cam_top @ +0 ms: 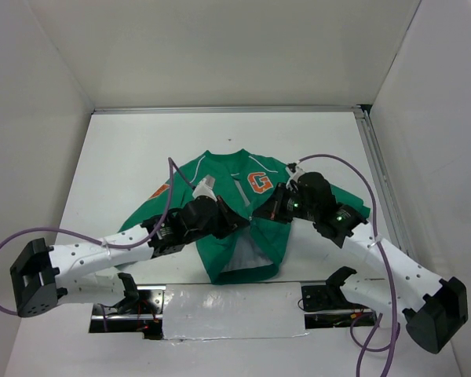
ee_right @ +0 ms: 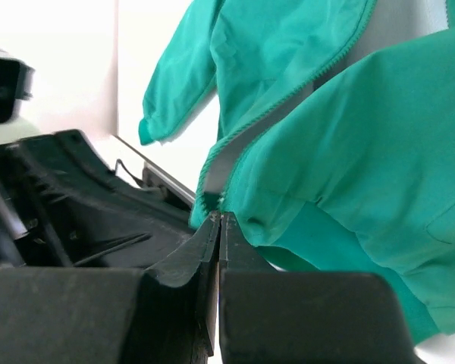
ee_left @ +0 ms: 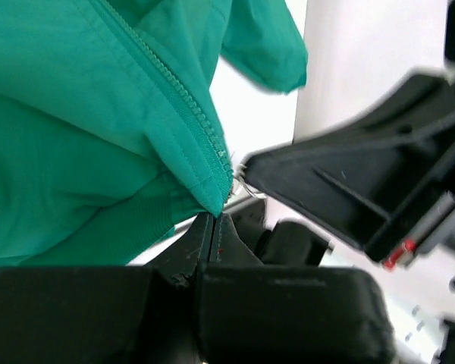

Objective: Zip up the jacket

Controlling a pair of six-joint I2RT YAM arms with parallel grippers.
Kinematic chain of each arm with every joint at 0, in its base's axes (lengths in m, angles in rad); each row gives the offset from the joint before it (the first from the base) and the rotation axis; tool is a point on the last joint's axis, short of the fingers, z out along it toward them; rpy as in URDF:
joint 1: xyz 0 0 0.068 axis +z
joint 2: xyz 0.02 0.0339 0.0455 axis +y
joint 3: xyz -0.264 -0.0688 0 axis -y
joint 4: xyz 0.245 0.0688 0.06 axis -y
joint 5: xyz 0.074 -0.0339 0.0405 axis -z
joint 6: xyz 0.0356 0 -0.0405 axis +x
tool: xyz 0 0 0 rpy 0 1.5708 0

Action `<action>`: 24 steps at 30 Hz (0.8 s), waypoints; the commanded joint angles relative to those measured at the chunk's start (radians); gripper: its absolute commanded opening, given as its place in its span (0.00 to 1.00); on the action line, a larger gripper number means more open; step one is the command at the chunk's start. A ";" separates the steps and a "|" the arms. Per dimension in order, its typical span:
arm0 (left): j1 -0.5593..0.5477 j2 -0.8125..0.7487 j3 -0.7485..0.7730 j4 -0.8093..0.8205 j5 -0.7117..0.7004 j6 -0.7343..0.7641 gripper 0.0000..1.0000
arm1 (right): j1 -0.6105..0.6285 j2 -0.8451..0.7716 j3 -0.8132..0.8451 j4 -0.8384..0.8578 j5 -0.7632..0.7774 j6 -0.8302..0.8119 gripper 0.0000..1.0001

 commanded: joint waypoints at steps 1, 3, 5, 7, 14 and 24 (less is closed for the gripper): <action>-0.002 -0.054 -0.013 -0.135 0.201 0.153 0.00 | 0.011 0.066 0.104 0.014 0.140 -0.080 0.00; -0.002 -0.077 -0.047 -0.170 0.243 0.177 0.00 | 0.033 0.093 0.141 -0.008 0.217 -0.110 0.00; -0.002 -0.101 -0.061 -0.220 0.280 0.161 0.00 | 0.036 0.113 0.150 0.028 0.195 -0.113 0.00; -0.004 -0.113 -0.085 -0.286 0.308 0.161 0.00 | 0.050 0.133 0.178 0.022 0.217 -0.113 0.00; 0.001 -0.150 -0.098 -0.440 0.316 0.265 0.00 | 0.135 0.179 0.235 -0.108 -0.017 -0.564 0.00; 0.257 -0.134 0.066 -0.543 0.409 0.450 0.00 | 0.370 0.134 0.144 -0.020 0.462 -0.649 0.00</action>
